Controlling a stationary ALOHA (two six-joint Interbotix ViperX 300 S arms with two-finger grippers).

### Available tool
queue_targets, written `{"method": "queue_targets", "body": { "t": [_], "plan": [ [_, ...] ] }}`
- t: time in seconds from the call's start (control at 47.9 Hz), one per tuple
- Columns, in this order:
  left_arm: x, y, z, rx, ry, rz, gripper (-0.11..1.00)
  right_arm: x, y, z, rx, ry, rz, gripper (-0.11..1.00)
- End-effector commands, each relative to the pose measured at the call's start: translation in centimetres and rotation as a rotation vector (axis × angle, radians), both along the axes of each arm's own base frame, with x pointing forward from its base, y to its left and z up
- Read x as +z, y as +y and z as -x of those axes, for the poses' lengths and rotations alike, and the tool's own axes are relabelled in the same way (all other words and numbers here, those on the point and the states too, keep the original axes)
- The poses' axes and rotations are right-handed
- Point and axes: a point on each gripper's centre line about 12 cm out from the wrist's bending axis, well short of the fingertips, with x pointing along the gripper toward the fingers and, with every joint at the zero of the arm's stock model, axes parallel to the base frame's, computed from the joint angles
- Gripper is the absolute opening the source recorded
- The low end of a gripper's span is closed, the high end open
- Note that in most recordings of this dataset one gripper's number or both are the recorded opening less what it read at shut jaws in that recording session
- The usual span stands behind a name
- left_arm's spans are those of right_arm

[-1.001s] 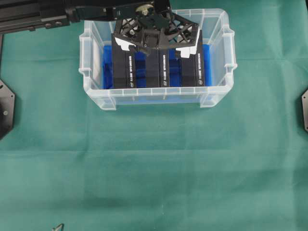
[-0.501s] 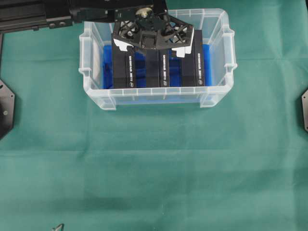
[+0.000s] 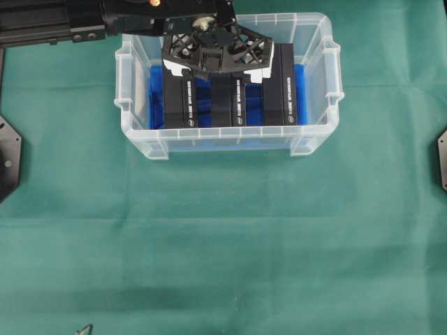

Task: Take the box out of the case with the left arm.
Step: 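Lower the left gripper around the middle box and close on it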

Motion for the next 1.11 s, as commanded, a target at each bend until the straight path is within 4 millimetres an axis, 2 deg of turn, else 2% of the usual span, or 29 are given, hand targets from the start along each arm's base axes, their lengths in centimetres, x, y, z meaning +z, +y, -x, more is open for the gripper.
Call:
{"method": "queue_targets", "body": {
  "t": [0.0,0.376,0.876,0.96,1.022,1.085],
  "plan": [
    [0.8,0.1,0.0,-0.001,-0.027,-0.011,0.83,0.3,0.0,-0.2,0.000,-0.012,0.002,0.00],
    [-0.5,0.1,0.0,0.003,-0.016,-0.006,0.83,-0.2,-0.1,-0.2,0.001,-0.007,0.004,0.00],
    [-0.8,0.0,-0.3,0.003,-0.020,-0.001,0.83,-0.1,-0.1,-0.2,0.002,-0.016,0.004,0.00],
    [-0.6,-0.1,-0.4,0.002,-0.025,0.002,0.77,-0.1,0.0,-0.3,0.003,-0.020,0.003,0.00],
    [-0.7,-0.3,-0.4,0.008,-0.023,0.009,0.66,-0.1,-0.1,-0.3,0.002,-0.020,0.004,0.00],
    [-0.7,-0.4,-0.4,0.017,-0.023,0.014,0.65,-0.1,0.0,-0.3,0.003,-0.020,0.003,0.00]
  ]
}}
